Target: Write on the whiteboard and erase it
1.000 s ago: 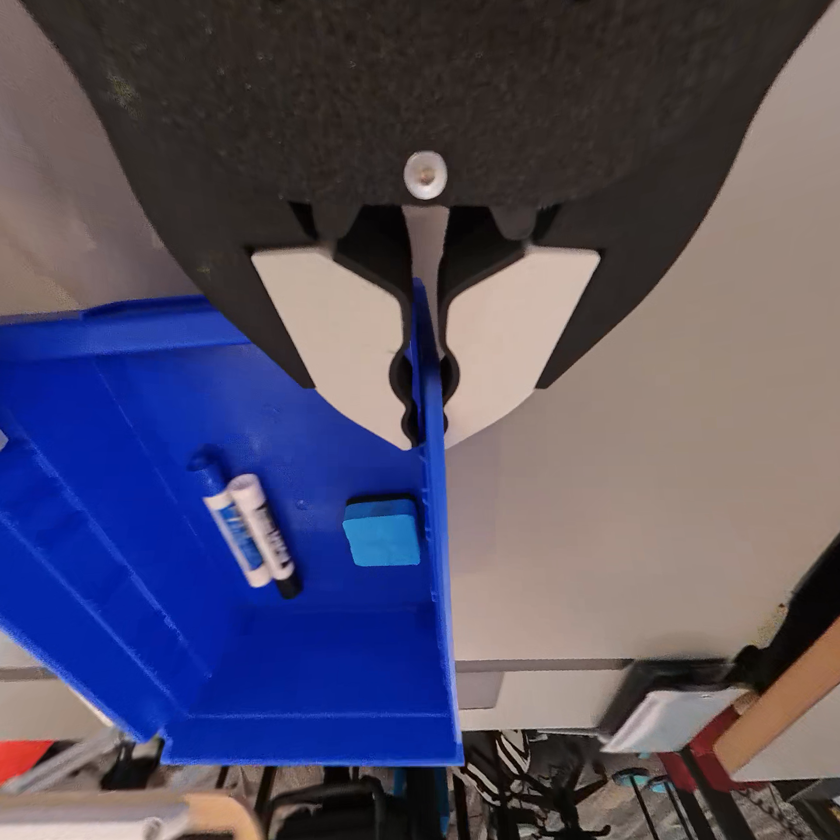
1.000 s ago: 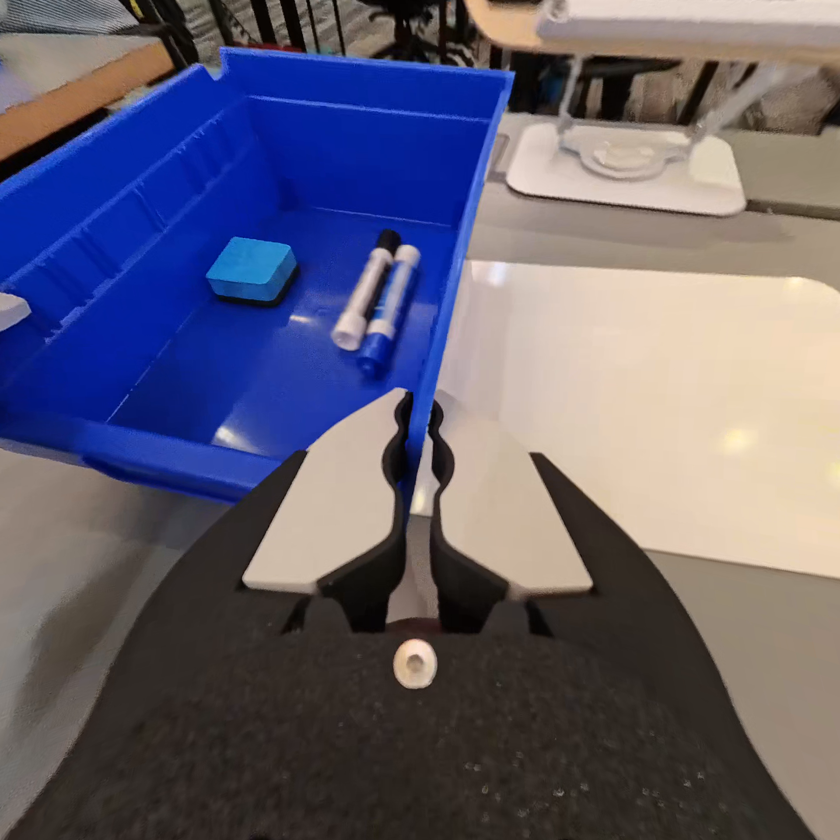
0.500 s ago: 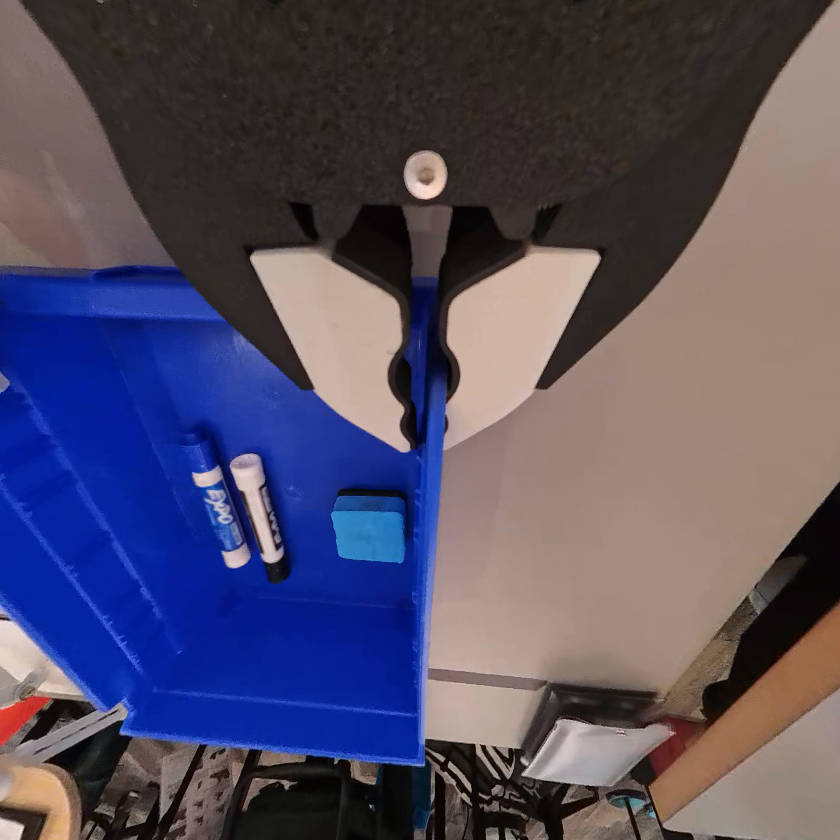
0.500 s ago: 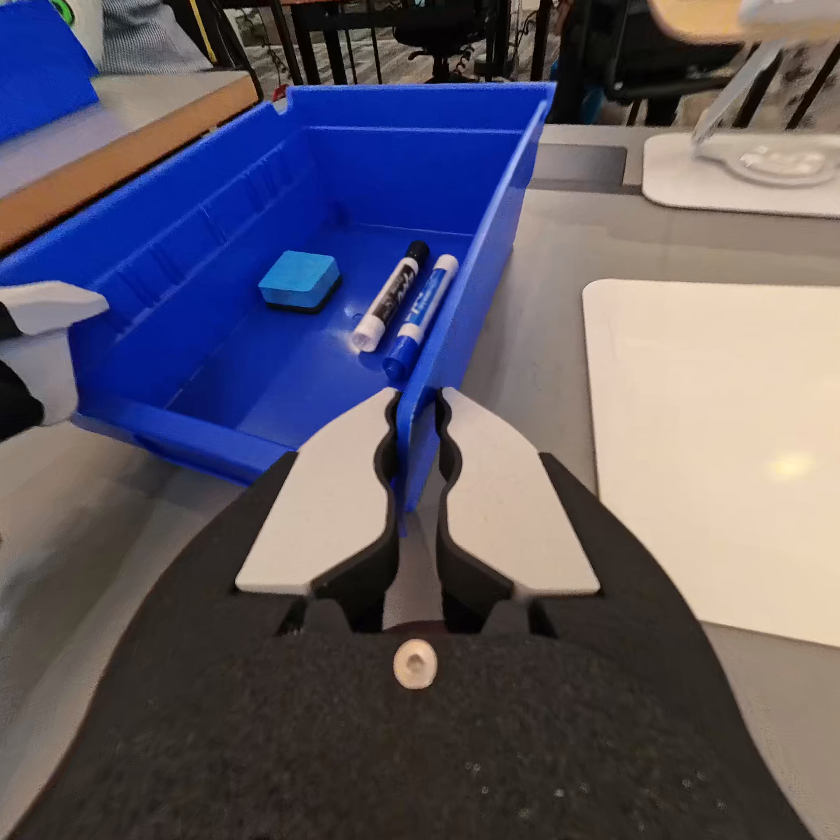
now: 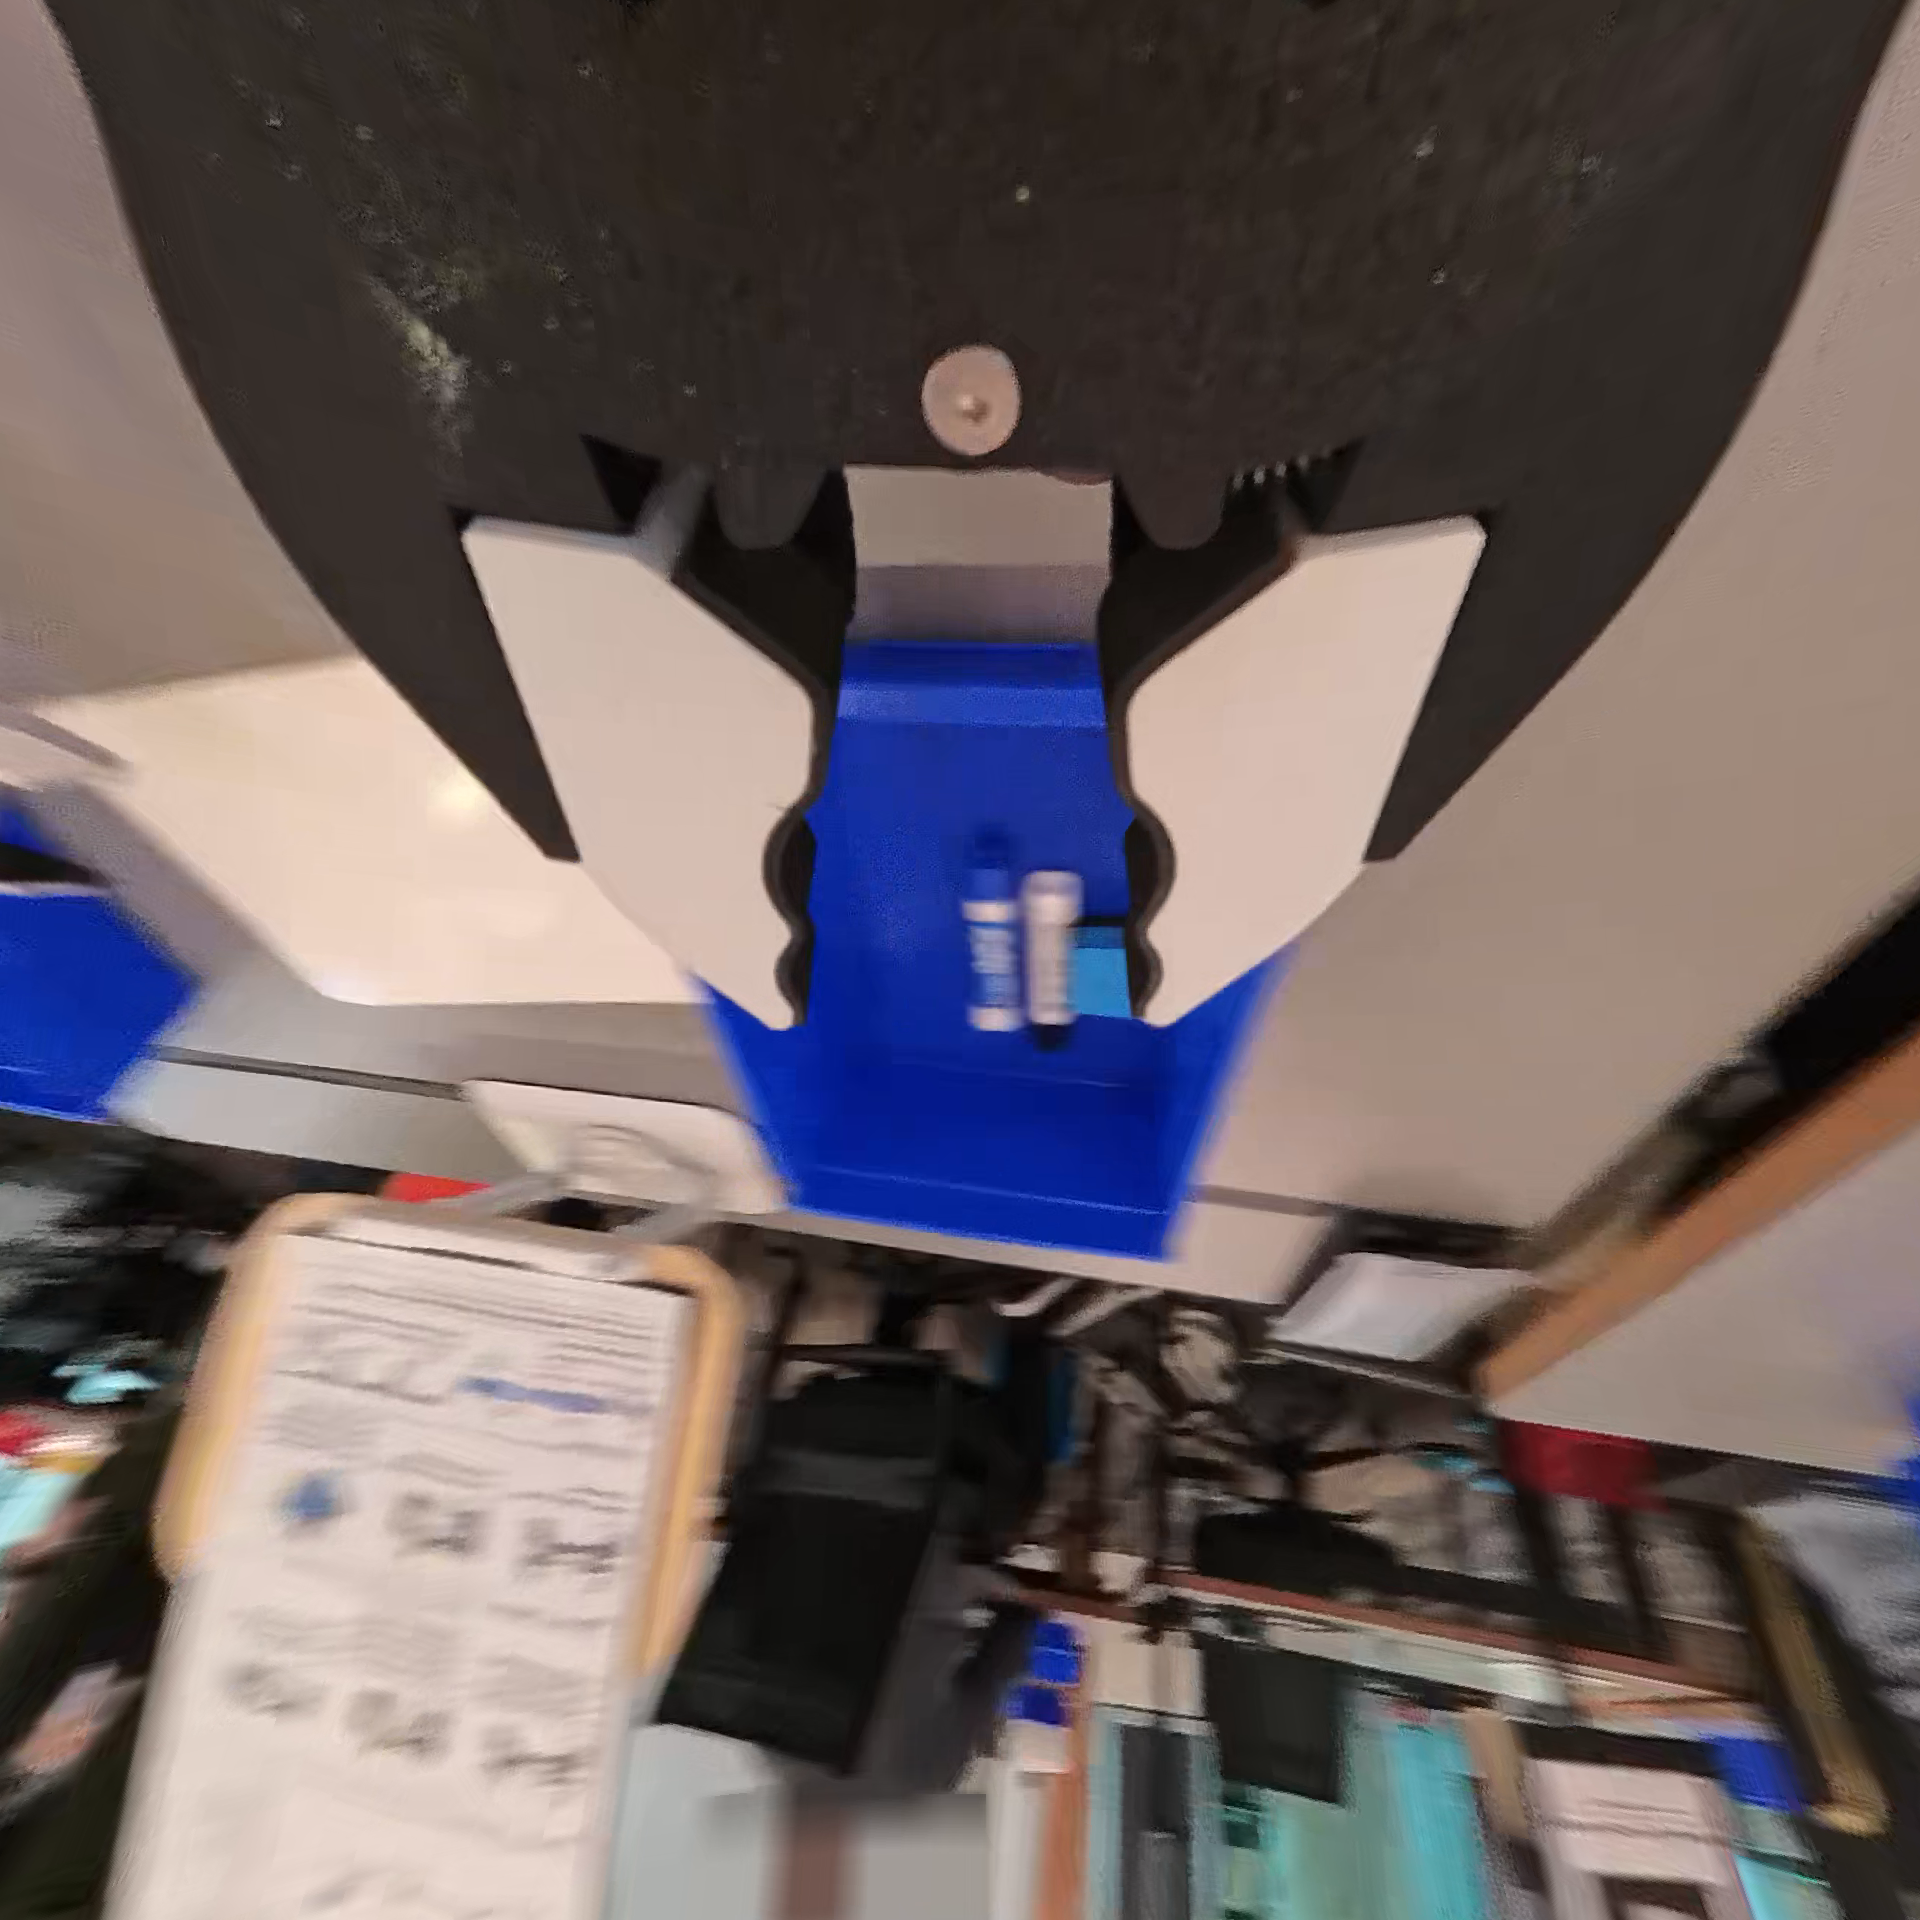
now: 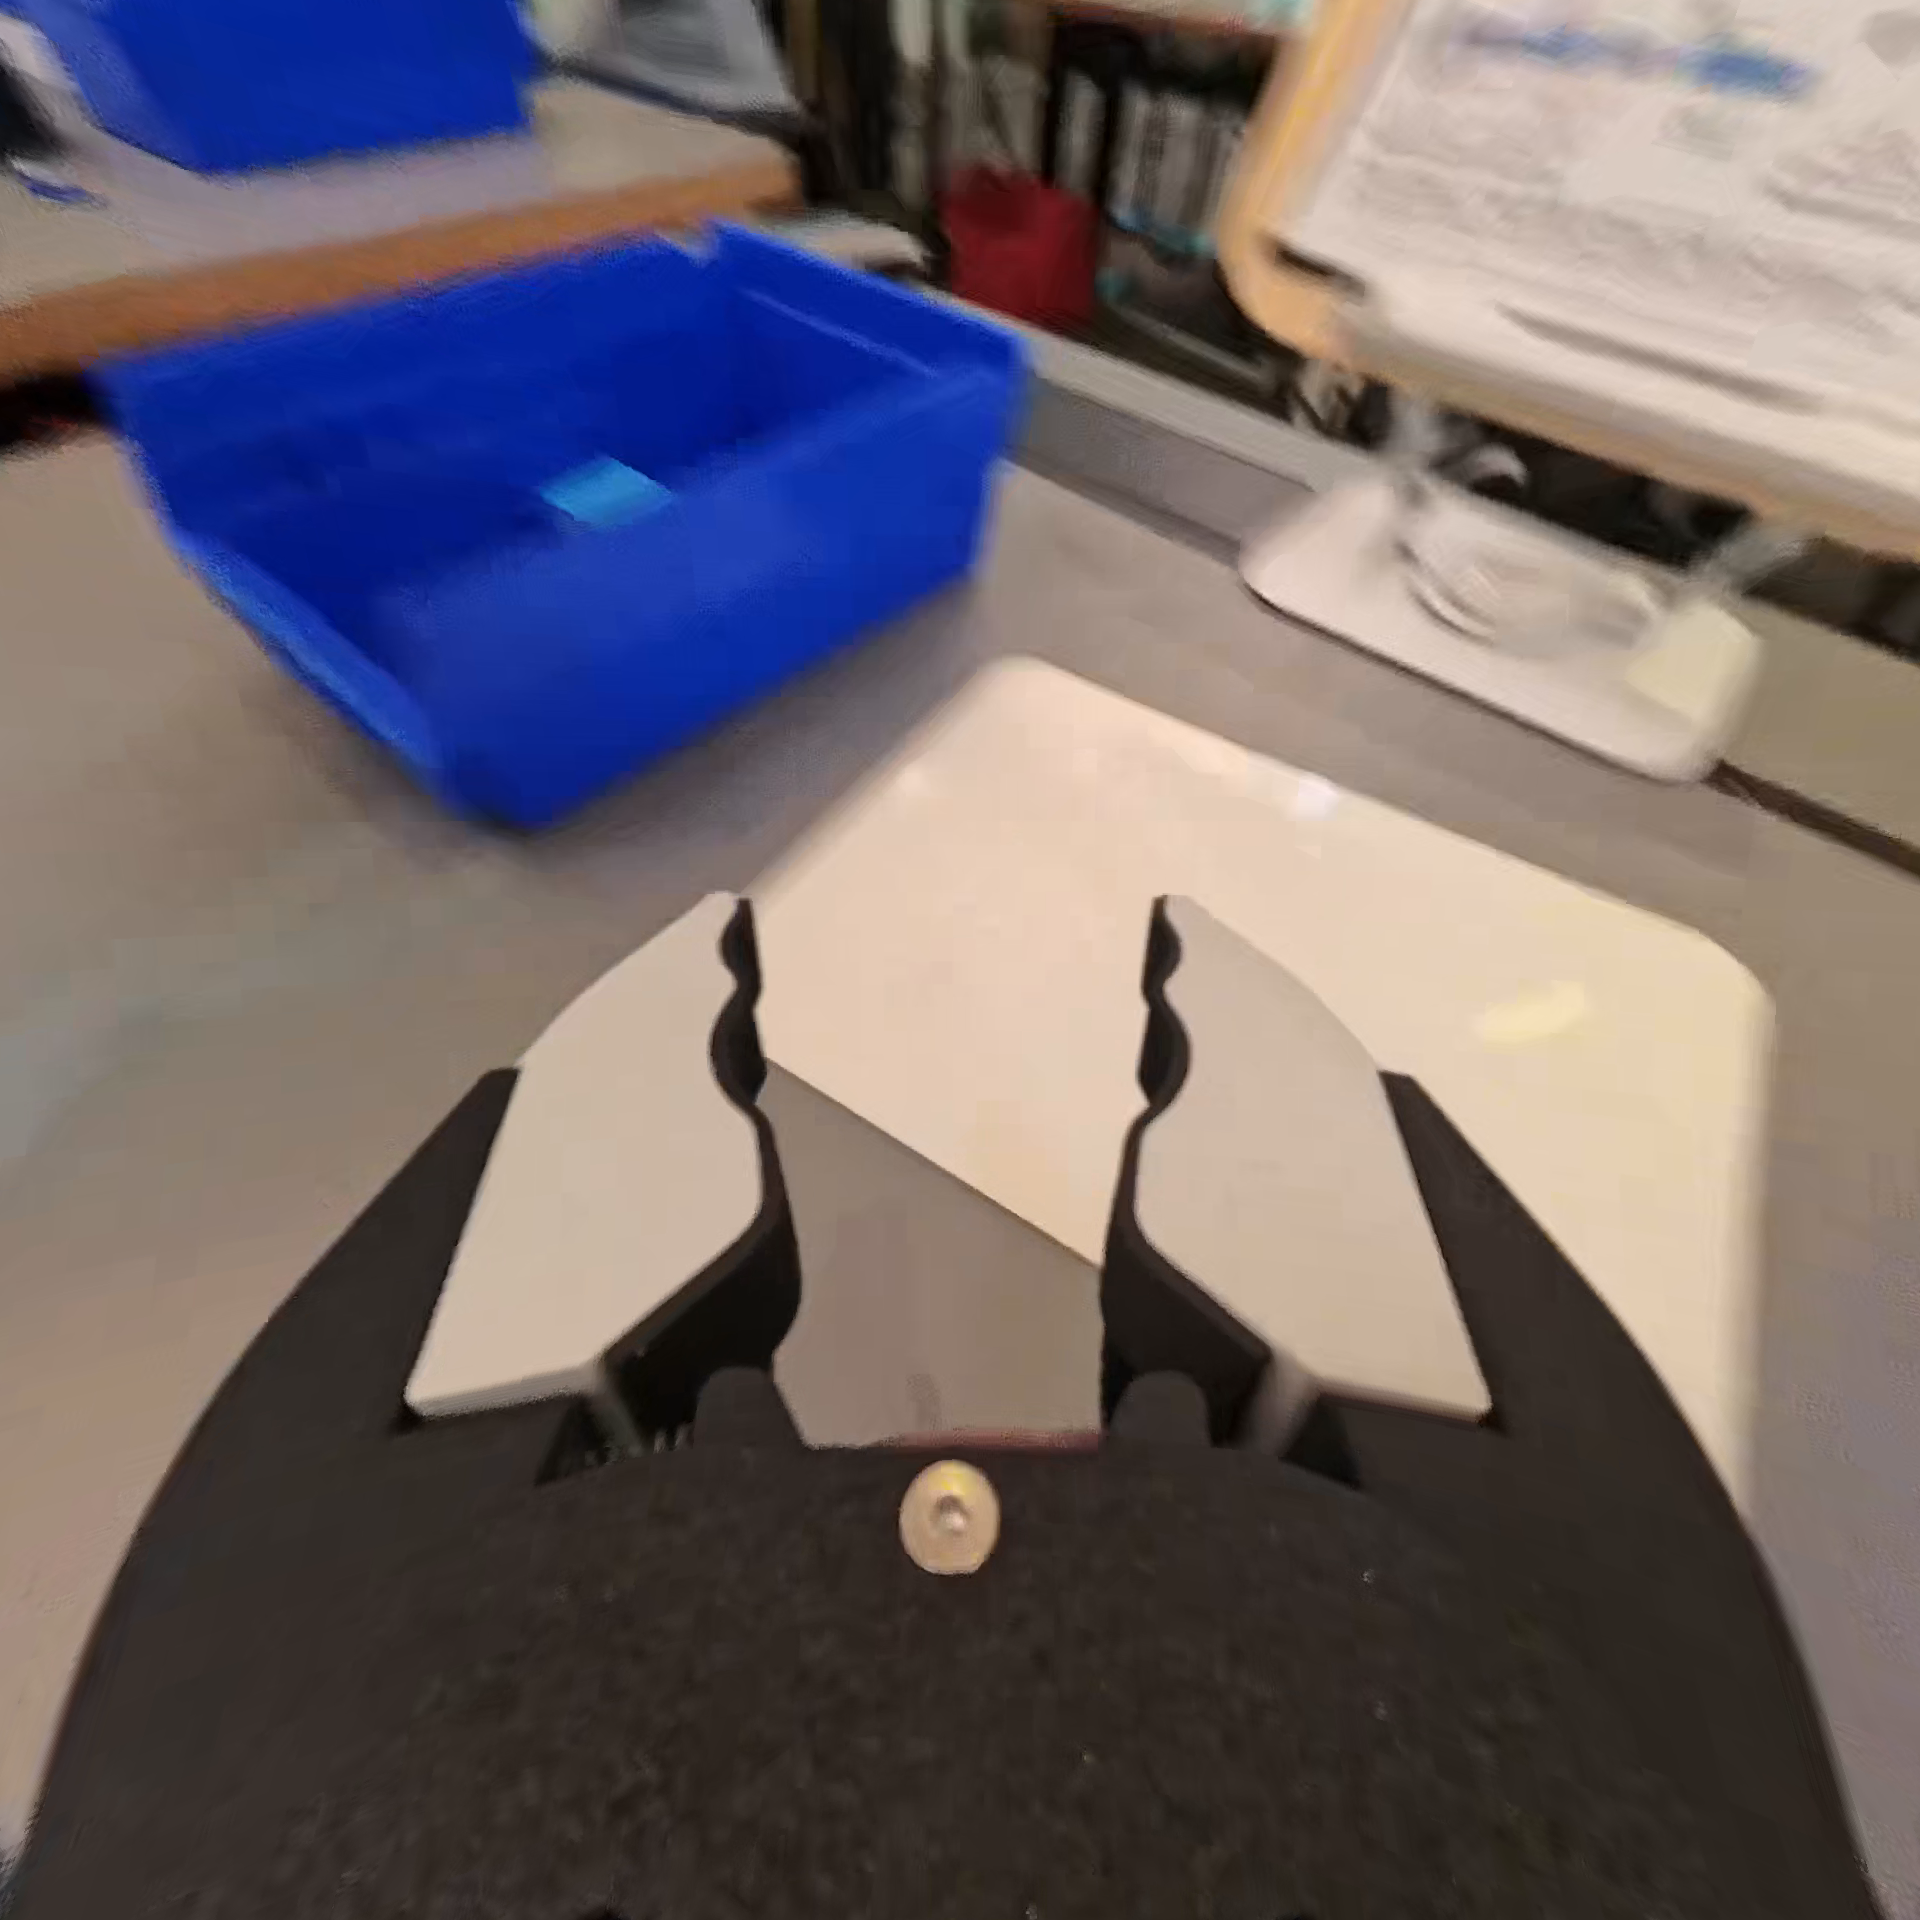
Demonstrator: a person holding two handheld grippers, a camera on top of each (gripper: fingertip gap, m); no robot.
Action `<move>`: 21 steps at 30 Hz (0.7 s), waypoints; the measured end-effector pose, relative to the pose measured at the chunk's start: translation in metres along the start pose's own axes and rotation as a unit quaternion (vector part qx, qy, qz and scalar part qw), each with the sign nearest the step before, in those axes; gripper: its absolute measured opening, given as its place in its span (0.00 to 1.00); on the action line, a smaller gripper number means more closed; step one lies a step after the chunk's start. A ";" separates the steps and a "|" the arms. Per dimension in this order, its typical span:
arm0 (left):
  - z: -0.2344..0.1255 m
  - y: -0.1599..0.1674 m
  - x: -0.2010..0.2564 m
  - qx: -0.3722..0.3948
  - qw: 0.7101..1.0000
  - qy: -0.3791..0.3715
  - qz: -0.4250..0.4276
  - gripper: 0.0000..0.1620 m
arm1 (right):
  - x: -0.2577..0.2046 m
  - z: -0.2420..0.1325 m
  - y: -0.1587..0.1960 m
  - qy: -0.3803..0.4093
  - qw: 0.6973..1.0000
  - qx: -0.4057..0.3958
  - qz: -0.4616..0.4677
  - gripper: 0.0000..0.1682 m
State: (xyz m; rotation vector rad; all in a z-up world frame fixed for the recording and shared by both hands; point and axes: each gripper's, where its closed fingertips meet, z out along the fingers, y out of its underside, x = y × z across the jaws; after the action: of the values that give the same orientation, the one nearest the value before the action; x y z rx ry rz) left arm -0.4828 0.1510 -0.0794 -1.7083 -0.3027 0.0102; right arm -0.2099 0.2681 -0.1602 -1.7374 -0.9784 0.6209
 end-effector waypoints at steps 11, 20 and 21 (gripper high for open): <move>0.073 0.170 0.187 -0.249 0.963 0.099 0.035 0.45 | 0.152 -0.045 0.116 0.083 0.976 -0.115 0.167 0.54; 0.116 0.211 0.193 -0.332 0.935 0.122 0.018 0.48 | 0.158 -0.037 0.138 0.066 0.960 -0.147 0.228 0.56; 0.118 0.212 0.197 -0.329 0.934 0.137 0.014 0.46 | 0.158 -0.037 0.138 0.062 0.959 -0.146 0.235 0.54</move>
State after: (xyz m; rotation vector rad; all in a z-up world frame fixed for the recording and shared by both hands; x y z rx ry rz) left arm -0.2725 0.2788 -0.2719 -2.3469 -0.0683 -0.3431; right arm -0.0509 0.3589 -0.2692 -2.2737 -0.5868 0.6800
